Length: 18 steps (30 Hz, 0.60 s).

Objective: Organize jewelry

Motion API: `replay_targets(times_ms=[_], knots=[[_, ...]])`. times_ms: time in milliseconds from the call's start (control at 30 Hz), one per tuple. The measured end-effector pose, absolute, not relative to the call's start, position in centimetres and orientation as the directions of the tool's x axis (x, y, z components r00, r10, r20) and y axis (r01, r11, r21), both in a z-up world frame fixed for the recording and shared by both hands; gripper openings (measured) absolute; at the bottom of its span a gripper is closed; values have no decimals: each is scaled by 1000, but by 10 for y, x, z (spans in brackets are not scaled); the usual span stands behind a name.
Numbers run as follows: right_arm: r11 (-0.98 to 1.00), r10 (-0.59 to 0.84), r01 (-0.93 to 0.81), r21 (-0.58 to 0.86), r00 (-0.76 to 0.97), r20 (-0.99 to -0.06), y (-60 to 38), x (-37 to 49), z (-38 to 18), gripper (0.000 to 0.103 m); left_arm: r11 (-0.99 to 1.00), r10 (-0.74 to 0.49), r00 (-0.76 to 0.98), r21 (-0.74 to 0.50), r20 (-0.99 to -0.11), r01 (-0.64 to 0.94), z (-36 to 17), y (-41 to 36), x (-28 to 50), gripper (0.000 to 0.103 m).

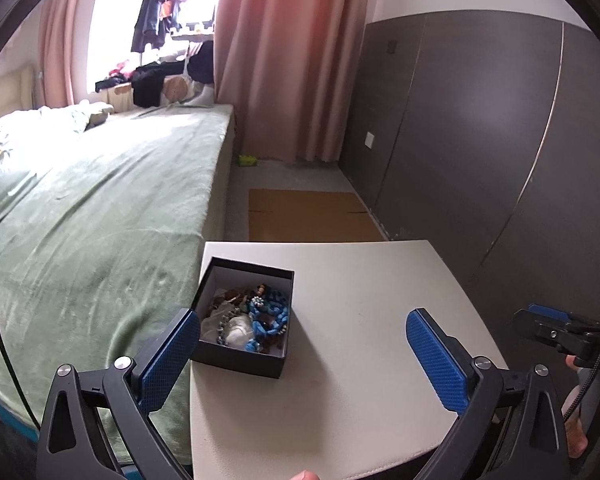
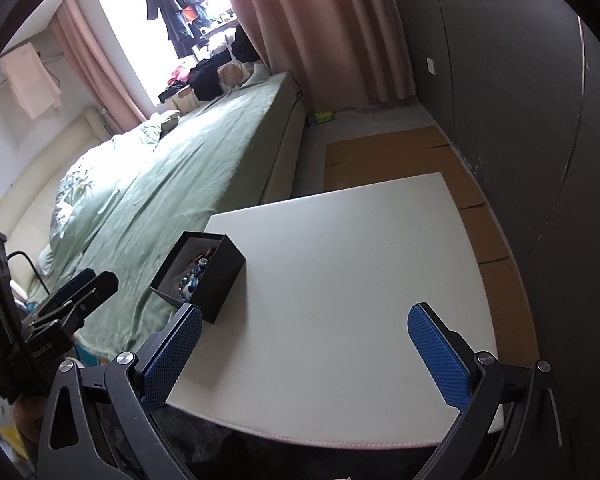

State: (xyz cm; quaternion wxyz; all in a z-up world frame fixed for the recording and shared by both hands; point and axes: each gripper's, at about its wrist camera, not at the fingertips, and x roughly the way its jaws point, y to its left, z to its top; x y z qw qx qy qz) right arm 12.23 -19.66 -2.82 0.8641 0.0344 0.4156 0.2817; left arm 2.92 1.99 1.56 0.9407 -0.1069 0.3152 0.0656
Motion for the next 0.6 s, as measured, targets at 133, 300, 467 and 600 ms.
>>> replay_targets(times_ms=[133,300,467,600], knots=[[846,505,-450,286,506,-699,-199,122,-29,103,969,58,790,-156,-611,-192,15,18,31,103],[847,507,-447,288,513,-693,-202,122,-27,103,968,59,791,-160,-609,-195,15,17,32,103],[847,504,-456,274,520,-690,-200,120,-24,103,966,60,795,-166,-604,-199,15,17,33,103],[844,506,-461,273,520,-688,-200,120,-24,103,965,67,795,-163,-603,-205,15,17,32,103]])
